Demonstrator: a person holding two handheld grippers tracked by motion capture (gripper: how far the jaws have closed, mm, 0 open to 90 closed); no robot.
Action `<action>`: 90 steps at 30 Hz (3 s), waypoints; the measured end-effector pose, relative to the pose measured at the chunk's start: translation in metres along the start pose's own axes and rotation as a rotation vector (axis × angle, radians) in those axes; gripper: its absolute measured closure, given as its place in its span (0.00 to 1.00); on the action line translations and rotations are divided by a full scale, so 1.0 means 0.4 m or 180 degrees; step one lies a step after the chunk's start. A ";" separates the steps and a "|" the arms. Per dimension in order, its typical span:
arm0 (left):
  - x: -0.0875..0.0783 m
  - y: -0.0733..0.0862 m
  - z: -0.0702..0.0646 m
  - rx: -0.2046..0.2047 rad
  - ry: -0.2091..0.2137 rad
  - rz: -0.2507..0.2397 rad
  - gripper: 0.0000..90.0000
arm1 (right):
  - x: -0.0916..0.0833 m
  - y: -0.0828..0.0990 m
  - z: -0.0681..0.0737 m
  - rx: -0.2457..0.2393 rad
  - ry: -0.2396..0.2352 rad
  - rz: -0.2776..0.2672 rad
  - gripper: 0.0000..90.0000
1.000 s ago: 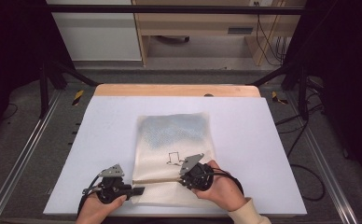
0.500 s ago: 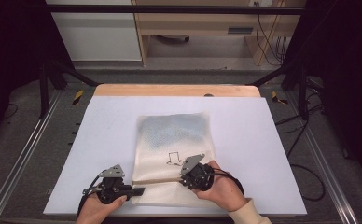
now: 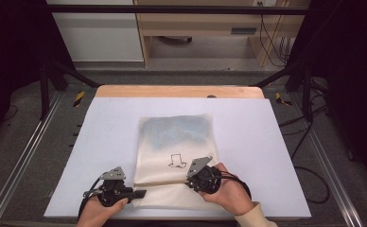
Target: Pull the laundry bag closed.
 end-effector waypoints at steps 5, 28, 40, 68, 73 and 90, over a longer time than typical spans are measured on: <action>0.001 0.000 -0.001 0.0005 0.0004 0.0011 0.93 | -0.003 0.010 -0.005 0.0038 0.0019 0.0005 0.91; 0.001 0.000 -0.001 0.0008 0.0010 0.0015 0.93 | -0.037 0.048 -0.008 0.0146 0.0089 -0.0098 0.91; 0.002 -0.001 -0.001 0.0019 0.0017 0.0021 0.93 | -0.052 0.072 -0.012 0.0198 0.0112 -0.0154 0.91; 0.003 -0.001 0.002 0.0020 0.0002 0.0034 0.93 | -0.075 0.117 -0.016 0.0318 0.0185 -0.0234 0.91; 0.003 -0.001 0.002 0.0025 -0.0007 0.0036 0.93 | -0.079 0.123 -0.018 0.0337 0.0199 -0.0233 0.91; 0.004 0.001 0.001 0.0008 -0.0001 0.0029 0.93 | -0.090 0.140 -0.021 0.0378 0.0235 -0.0285 0.91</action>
Point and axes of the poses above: each handheld gripper's, and its own axes: x roughly forward along the jaws, y roughly out of its underside, z roughly to its left, the point moved 1 cm from there along x, roughly forward along the jaws, and after that the axes turned 15 degrees about -y, right-handed, at the moved point
